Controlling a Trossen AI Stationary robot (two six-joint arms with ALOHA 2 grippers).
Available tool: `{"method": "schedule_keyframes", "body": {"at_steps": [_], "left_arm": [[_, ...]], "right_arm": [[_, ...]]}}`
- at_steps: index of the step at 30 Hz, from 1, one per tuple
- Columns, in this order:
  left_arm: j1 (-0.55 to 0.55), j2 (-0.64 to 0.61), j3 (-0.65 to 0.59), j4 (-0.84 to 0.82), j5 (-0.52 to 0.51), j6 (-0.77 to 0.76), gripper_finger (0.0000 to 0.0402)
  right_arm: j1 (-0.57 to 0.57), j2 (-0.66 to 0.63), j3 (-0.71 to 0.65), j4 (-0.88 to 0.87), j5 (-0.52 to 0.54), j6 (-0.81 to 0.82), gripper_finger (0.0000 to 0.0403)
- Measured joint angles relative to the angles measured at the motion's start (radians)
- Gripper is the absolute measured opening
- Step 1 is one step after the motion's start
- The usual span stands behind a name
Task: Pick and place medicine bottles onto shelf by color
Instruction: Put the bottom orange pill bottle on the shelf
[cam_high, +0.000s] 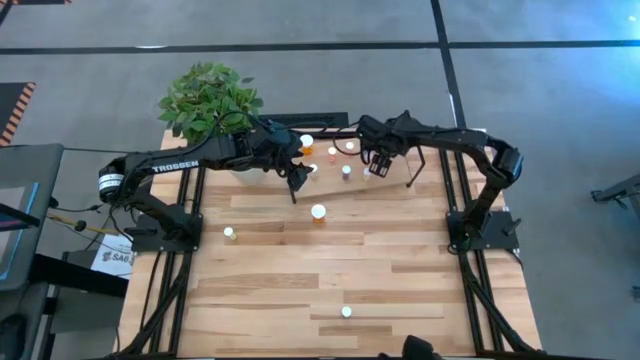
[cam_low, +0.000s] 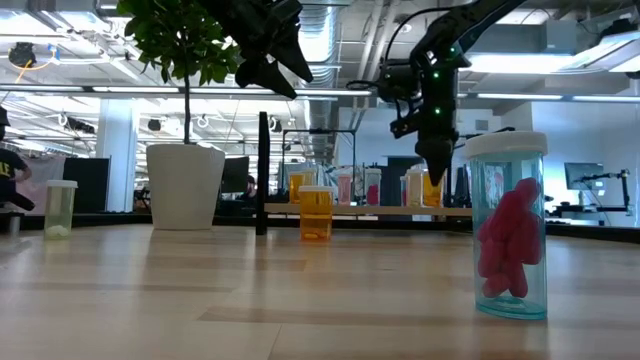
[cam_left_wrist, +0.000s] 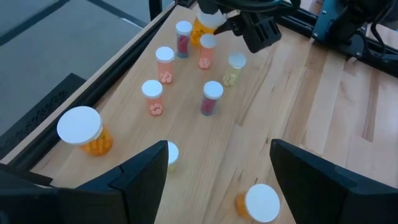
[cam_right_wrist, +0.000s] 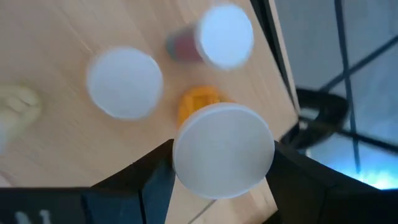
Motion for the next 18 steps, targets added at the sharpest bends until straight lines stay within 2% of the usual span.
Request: {"method": "schedule_keyframes", "body": {"at_steps": [13,18], "left_arm": [[0.0,0.0,0.0,-0.001,-0.007,0.008,0.0267],[0.0,0.0,0.0,-0.001,-0.057,0.028,0.0267]], "right_arm": [[0.007,0.0,0.0,0.031,0.0,-0.009,0.0256],[0.019,0.0,0.0,-0.001,0.0,-0.009,0.0256]]}}
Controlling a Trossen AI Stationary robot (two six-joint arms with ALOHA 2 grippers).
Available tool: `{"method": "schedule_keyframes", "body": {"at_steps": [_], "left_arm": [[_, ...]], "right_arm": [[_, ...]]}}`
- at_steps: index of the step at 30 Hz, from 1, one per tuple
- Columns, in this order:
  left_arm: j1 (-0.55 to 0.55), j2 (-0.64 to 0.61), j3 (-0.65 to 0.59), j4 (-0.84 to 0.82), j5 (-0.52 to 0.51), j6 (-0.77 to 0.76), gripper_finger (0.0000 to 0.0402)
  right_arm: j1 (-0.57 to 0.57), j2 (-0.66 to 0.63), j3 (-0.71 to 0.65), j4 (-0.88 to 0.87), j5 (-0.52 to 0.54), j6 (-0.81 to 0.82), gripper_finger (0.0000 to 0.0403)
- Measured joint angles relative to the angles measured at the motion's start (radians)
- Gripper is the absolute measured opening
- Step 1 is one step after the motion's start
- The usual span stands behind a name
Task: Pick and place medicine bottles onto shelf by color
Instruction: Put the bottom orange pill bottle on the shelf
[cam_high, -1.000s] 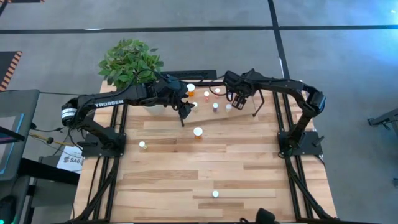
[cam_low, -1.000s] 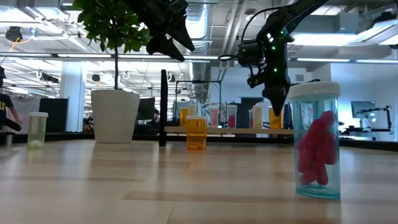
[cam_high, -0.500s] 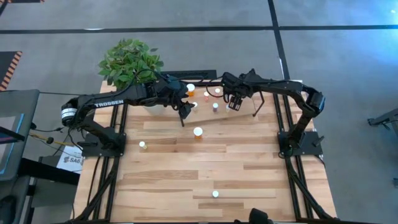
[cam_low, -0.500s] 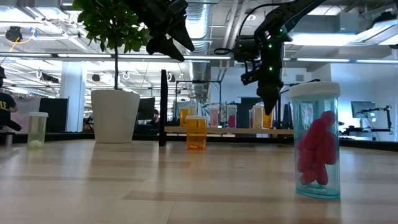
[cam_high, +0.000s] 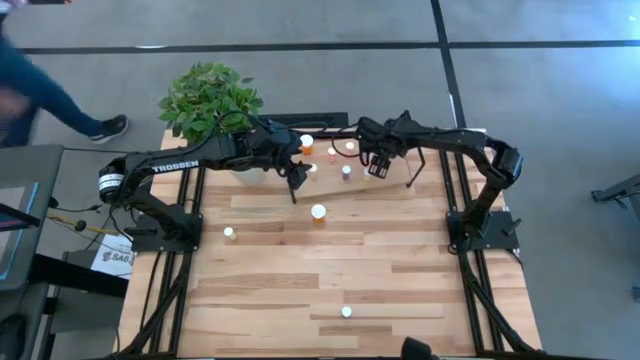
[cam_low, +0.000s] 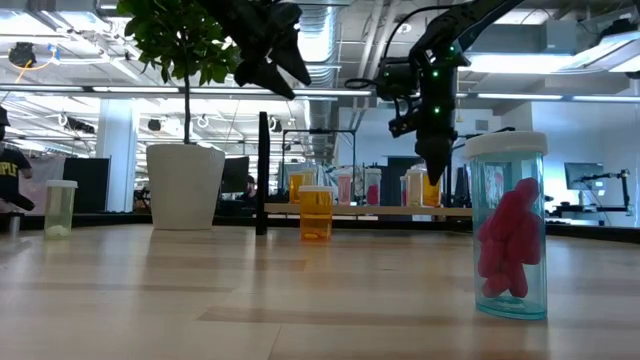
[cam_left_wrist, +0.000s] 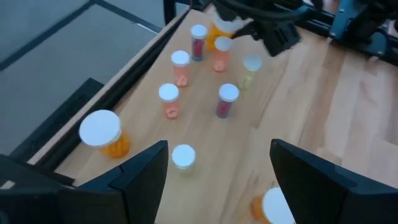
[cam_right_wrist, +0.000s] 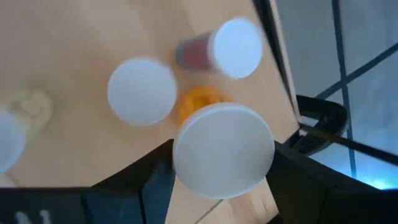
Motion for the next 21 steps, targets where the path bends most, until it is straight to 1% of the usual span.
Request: {"method": "schedule_keyframes", "body": {"at_steps": [2,6,8,12,18,21], "left_arm": [[0.0,0.0,0.0,-0.005,0.006,-0.007,0.0267],[0.025,-0.032,-0.001,-0.033,0.127,-0.014,0.0267],[0.04,-0.062,-0.001,-0.062,0.157,-0.024,0.0267],[0.068,-0.156,-0.001,-0.093,0.137,-0.031,0.0267],[0.055,-0.371,-0.001,-0.088,0.145,-0.052,0.0267],[0.017,-0.472,-0.006,-0.092,0.083,-0.057,0.0267]], "right_arm": [[0.003,0.0,0.0,-0.023,0.0,0.0,0.0256],[0.01,0.0,0.0,-0.065,0.0,0.001,0.0256],[0.01,0.0,0.0,-0.076,0.0,0.003,0.0256],[0.01,0.0,0.0,-0.08,0.0,0.017,0.0256],[0.014,0.0,0.0,-0.081,-0.001,0.037,0.0256],[0.015,0.0,0.0,-0.079,-0.001,0.046,0.0256]]}}
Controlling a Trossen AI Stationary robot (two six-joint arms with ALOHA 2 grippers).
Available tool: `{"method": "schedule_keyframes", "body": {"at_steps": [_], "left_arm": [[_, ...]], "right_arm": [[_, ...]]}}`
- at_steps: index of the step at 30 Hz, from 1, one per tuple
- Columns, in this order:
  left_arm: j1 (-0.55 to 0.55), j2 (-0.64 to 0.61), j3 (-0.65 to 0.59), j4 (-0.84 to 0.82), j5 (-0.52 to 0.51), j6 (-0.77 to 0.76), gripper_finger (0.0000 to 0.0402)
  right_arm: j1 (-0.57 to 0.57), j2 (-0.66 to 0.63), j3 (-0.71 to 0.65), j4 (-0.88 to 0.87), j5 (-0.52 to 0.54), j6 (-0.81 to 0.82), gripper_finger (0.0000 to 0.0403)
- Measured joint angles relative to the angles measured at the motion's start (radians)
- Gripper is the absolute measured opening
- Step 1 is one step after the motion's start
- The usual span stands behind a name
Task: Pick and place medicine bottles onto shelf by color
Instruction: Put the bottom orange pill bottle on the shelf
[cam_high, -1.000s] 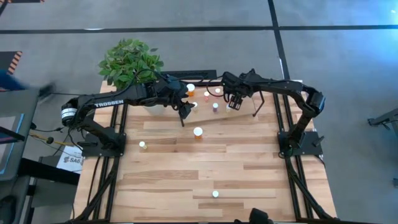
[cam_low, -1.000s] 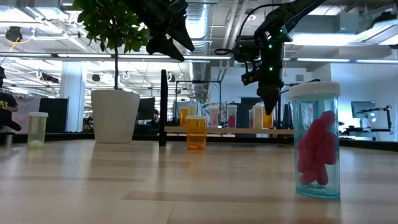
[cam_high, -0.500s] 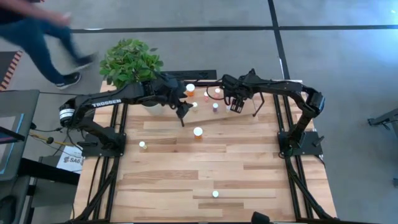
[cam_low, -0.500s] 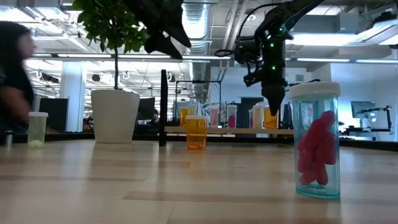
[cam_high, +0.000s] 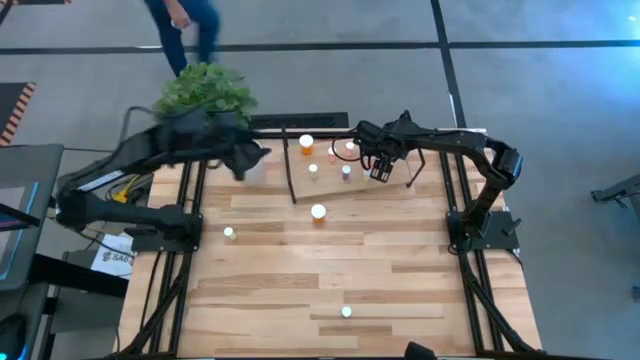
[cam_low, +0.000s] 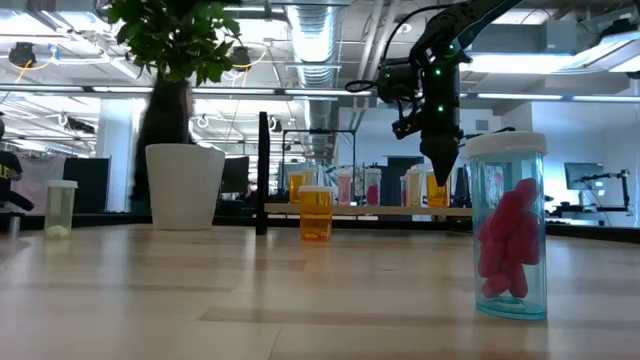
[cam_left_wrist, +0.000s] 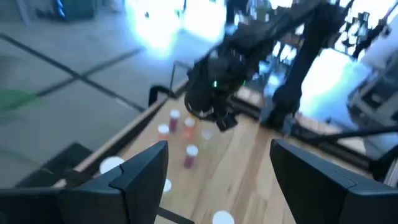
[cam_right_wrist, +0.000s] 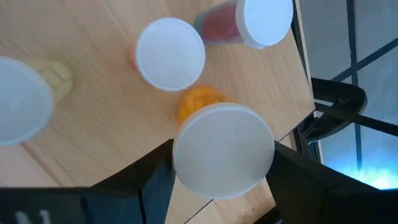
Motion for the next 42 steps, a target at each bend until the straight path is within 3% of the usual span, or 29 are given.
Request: {"method": "schedule_keyframes", "body": {"at_steps": [5,10,13,20,28,34,38,42], "left_arm": [[-0.092,-0.123,-0.082,0.004,-0.069,-0.042,0.0267],[-0.223,-0.22,-0.32,0.177,-0.05,-0.099,0.0267],[-0.255,-0.285,-0.42,0.306,0.051,-0.07,0.0267],[-0.281,-0.432,-0.64,0.295,0.247,-0.16,0.0267],[-0.332,-0.575,-0.923,0.343,0.115,-0.292,0.0267],[-0.331,-0.588,-1.019,0.215,-0.043,-0.416,0.0267],[-0.331,-0.585,-1.058,0.086,-0.06,-0.432,0.0267],[-0.331,-0.585,-1.066,-0.079,-0.007,-0.534,0.0267]], "right_arm": [[0.0,0.0,0.0,0.0,0.0,0.012,0.0256],[0.0,0.0,0.0,0.0,0.0,0.077,0.0256],[0.0,0.0,0.0,0.0,0.0,0.107,0.0256],[0.0,0.0,0.0,0.0,0.0,0.113,0.0256],[0.0,0.0,0.0,0.004,0.0,0.115,0.0256],[0.005,0.0,0.0,0.005,0.0,0.147,0.0256],[0.007,0.0,0.0,0.006,-0.002,0.166,0.0256],[0.007,0.0,0.0,0.007,-0.004,0.166,0.0256]]}}
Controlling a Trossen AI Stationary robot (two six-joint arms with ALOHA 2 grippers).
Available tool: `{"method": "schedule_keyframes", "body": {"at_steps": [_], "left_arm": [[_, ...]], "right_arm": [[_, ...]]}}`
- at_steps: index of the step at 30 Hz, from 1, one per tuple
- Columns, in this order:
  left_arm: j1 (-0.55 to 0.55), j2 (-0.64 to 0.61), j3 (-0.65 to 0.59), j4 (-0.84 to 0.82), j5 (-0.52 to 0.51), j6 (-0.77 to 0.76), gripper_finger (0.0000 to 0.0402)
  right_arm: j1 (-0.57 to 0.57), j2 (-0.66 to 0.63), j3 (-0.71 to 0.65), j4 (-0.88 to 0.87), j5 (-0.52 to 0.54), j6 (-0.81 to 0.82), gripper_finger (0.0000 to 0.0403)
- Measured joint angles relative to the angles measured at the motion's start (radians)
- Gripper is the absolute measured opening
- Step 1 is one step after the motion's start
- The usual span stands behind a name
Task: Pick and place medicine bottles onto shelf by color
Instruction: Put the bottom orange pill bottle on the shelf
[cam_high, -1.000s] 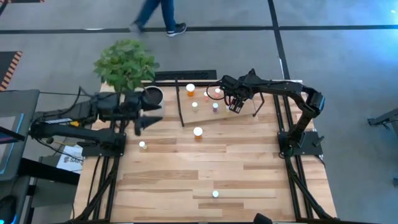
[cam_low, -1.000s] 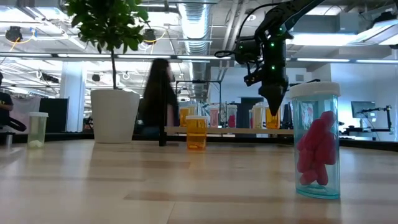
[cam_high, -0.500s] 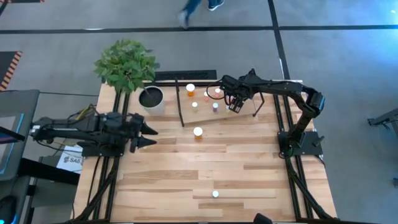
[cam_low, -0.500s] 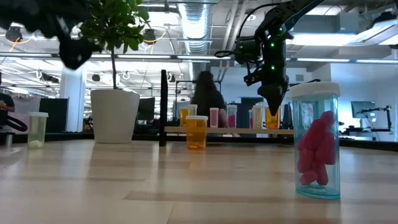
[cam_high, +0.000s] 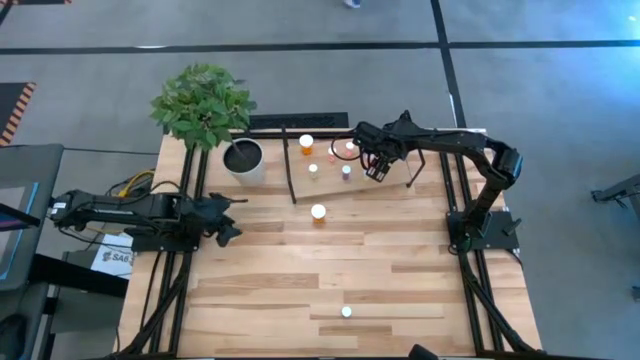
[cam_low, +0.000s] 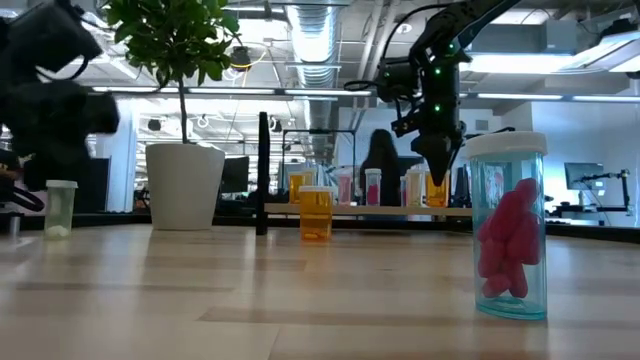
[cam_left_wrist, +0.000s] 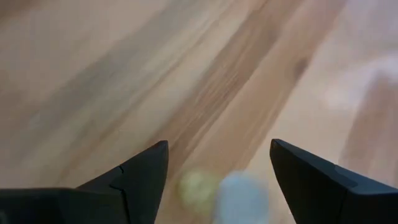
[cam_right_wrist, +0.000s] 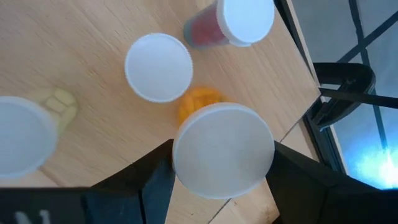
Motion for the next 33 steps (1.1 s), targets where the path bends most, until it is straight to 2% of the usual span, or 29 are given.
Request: {"method": "schedule_keyframes", "body": {"at_steps": [4,19,25,29,33], "left_arm": [[0.0,0.0,0.0,-0.119,0.003,-0.056,0.0267],[0.0,0.0,-0.001,-0.114,-0.007,-0.058,0.0267],[0.0,0.0,-0.001,-0.114,-0.007,-0.058,0.0267],[0.0,0.0,0.0,-0.114,-0.007,-0.058,0.0267],[0.0,0.0,0.0,-0.114,-0.007,-0.058,0.0267]], "right_arm": [[-0.001,0.0,0.0,-0.01,-0.014,-0.001,0.0256],[0.0,0.0,0.0,0.023,-0.046,0.004,0.0256],[-0.017,0.0,0.0,-0.015,0.042,0.108,0.0256],[-0.038,-0.002,0.0,-0.039,-0.007,0.199,0.0256],[-0.033,-0.003,0.0,-0.036,-0.057,0.211,0.0256]]}}
